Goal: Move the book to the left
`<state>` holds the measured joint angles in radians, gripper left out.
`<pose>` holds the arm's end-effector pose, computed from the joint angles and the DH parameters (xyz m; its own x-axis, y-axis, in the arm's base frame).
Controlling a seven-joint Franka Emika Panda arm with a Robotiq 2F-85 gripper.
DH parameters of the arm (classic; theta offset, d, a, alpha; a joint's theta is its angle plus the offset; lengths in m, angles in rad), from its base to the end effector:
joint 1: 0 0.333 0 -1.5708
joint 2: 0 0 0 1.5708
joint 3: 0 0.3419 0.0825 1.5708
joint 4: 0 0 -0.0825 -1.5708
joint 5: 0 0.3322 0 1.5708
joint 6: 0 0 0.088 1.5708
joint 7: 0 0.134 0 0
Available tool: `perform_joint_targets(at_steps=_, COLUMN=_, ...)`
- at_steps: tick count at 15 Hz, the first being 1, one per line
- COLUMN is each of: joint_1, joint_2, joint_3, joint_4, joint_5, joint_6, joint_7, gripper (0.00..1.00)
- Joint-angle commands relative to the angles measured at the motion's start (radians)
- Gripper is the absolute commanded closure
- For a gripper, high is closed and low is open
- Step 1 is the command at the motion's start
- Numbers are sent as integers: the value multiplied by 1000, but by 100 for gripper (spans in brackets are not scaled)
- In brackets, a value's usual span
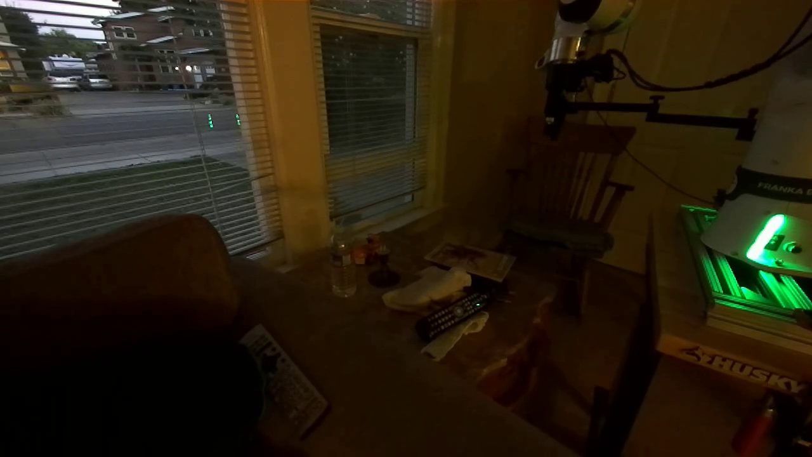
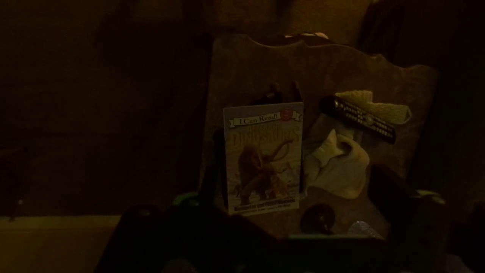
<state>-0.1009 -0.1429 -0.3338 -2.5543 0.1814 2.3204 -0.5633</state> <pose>0.3587 -0.1583 0.3469 1.0000 0.0042 -0.0063 0.0028 -0.9800 -0.1992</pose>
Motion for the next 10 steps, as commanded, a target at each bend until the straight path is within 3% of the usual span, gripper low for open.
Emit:
perform_joint_targets(at_steps=1, joint_1=-27, joint_2=11, joint_3=28, joint_4=8, joint_5=3, joint_6=-3, joint_7=-4, gripper=0)
perform_joint_targets(at_steps=3, joint_1=-27, joint_2=17, joint_3=29, joint_4=15, joint_5=3, joint_6=-2, joint_7=-6, gripper=0)
perform_joint_targets(at_steps=5, joint_1=-18, joint_2=50, joint_3=10, joint_4=50, joint_5=101, joint_6=-42, joint_7=-107, gripper=0)
perform_joint_targets(at_steps=10, joint_1=-42, joint_2=299, joint_3=38, joint_4=247, joint_5=297, joint_6=-106, joint_7=-311, gripper=0)
